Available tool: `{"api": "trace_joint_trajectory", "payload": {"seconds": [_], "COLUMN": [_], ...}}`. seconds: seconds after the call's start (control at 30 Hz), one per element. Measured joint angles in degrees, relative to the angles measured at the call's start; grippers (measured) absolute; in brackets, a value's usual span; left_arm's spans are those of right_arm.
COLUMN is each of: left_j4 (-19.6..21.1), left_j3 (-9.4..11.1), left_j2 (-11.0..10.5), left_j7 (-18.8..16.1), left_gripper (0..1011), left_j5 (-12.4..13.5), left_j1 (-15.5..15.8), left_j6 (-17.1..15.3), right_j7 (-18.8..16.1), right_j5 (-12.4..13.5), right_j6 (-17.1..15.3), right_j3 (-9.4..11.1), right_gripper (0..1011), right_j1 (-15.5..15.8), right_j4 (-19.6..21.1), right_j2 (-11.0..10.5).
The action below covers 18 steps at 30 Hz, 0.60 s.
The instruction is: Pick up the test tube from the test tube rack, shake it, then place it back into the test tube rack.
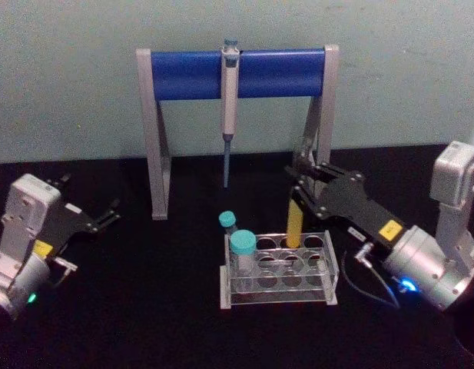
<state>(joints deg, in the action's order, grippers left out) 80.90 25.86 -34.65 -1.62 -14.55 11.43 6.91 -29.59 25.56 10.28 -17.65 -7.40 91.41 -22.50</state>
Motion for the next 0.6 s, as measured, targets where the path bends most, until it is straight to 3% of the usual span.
{"api": "trace_joint_trajectory", "payload": {"seconds": [0.33,0.6], "left_j4": [0.0,0.0], "left_j3": [0.0,0.0], "left_j2": [0.0,0.0], "left_j7": [0.0,0.0], "left_gripper": [1001,1001], "left_j5": [0.0,0.0], "left_j1": [0.0,0.0], "left_j6": [0.0,0.0], "right_j7": [-1.5,1.0], "right_j5": [0.8,-0.6], "right_j6": [2.2,4.3], "right_j3": [-2.9,-2.4], "right_gripper": [232,233], "right_j1": [-5.0,-6.6], "right_j4": [-5.6,-8.7], "right_j2": [2.7,4.2]}}
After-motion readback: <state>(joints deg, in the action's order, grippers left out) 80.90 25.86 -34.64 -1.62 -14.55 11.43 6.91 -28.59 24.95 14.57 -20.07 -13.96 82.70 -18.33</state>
